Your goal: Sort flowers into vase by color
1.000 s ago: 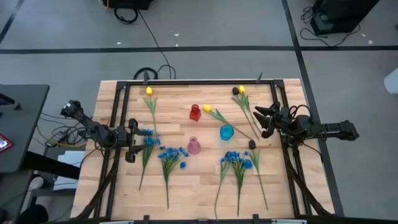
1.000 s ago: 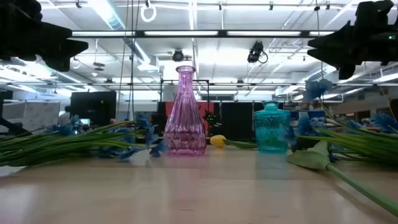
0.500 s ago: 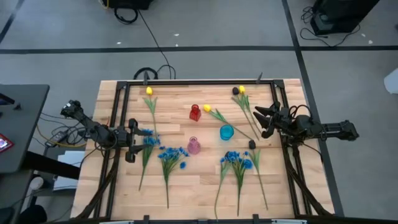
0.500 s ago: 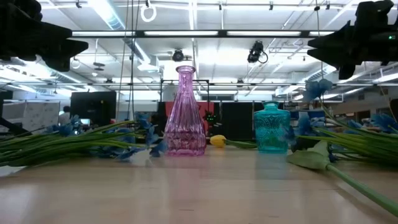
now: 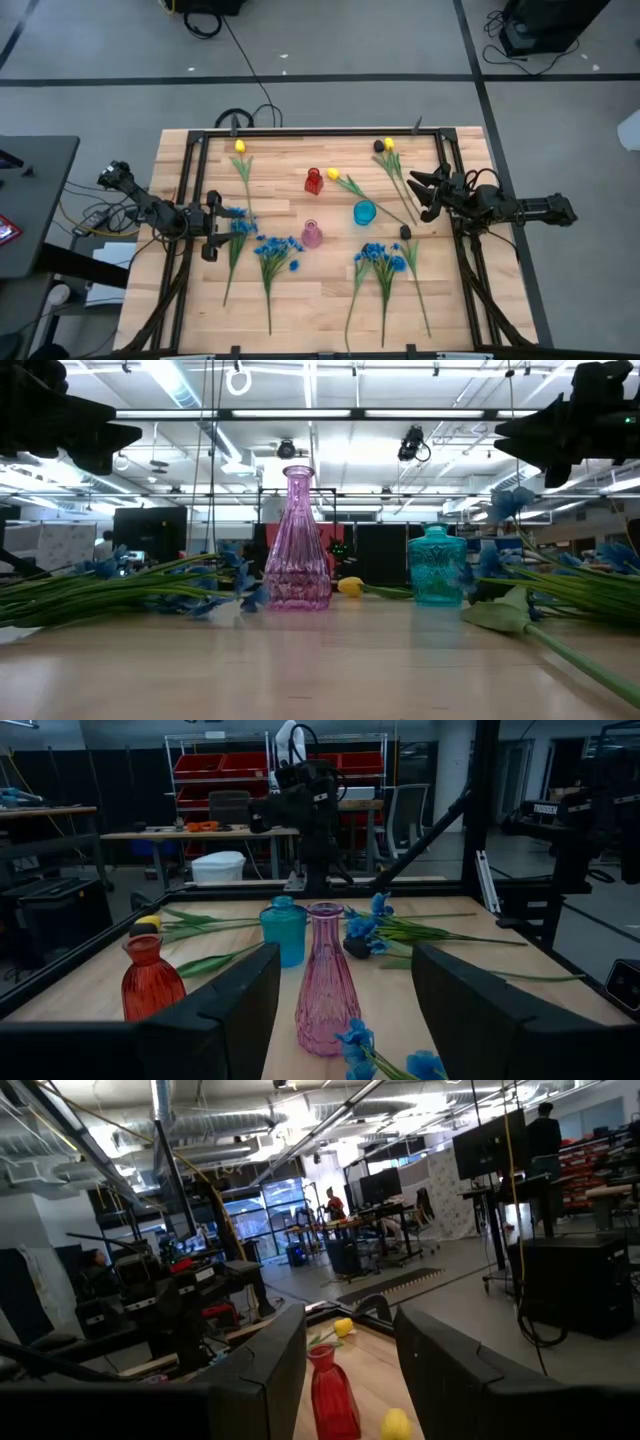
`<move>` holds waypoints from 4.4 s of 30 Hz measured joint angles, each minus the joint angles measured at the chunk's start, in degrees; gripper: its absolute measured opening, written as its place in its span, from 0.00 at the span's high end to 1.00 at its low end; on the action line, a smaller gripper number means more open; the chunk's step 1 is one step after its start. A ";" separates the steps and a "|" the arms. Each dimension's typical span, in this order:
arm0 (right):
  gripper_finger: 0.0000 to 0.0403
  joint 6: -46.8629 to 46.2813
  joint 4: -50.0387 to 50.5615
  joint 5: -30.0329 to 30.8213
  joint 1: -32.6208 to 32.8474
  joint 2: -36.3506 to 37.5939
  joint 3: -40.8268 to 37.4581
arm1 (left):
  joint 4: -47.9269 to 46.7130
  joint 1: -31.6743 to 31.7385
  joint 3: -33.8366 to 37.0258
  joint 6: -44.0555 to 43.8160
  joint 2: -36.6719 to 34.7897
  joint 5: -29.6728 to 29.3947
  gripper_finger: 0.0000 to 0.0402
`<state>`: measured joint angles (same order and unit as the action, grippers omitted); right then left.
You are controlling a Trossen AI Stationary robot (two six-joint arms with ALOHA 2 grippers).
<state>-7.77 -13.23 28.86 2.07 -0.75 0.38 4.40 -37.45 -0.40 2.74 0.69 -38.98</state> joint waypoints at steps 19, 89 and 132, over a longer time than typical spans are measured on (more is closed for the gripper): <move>0.59 0.00 0.00 0.00 0.00 0.01 0.00 | 0.00 0.00 0.00 0.02 0.00 0.00 0.42; 0.62 -14.88 54.98 -15.74 -34.57 -70.36 45.54 | 16.44 21.85 -6.14 -3.98 11.21 -6.34 0.42; 0.95 -11.10 56.99 -13.44 -41.12 -91.79 49.18 | 22.93 35.32 -9.07 -13.51 31.95 14.20 0.42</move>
<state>-18.87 43.75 15.41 -39.05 -92.55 49.55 27.33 -2.13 -9.47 -10.76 32.64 -24.78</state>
